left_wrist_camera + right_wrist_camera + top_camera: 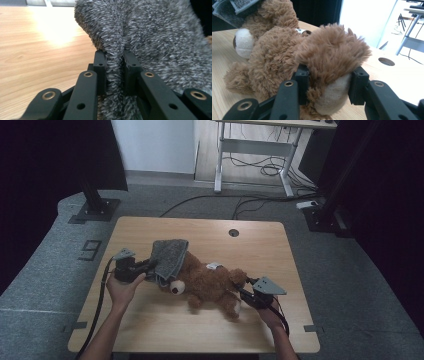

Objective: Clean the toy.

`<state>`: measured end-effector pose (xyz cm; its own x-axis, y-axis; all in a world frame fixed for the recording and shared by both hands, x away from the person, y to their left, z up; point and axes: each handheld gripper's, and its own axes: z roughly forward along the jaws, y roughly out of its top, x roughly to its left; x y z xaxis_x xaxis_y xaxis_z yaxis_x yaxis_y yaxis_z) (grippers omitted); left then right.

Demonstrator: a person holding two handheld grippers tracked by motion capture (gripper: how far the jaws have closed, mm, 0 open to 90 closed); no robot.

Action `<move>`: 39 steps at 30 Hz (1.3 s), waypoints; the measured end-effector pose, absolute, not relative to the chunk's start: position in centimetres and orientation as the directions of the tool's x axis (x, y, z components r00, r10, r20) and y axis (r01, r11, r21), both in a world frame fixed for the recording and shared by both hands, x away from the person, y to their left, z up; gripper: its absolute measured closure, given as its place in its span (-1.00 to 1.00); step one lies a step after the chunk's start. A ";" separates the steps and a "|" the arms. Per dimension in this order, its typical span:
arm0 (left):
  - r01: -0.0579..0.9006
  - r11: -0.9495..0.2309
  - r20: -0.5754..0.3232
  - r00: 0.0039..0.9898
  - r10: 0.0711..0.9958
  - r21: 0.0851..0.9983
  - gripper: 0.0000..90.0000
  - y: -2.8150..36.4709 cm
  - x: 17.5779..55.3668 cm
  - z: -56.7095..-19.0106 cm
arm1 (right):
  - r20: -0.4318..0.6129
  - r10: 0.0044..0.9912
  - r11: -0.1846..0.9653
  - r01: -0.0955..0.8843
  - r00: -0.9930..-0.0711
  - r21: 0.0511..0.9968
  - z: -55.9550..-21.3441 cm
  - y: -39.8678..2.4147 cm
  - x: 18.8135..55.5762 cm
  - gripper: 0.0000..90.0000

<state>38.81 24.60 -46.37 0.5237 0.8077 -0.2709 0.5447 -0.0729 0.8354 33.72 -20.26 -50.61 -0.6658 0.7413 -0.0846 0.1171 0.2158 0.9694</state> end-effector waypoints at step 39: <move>0.466 -0.229 -0.138 0.630 0.764 0.855 0.73 20.9 36.6 -48.4 | 0.041 0.737 0.109 0.178 -0.674 0.978 -46.2 -20.8 34.4 -0.39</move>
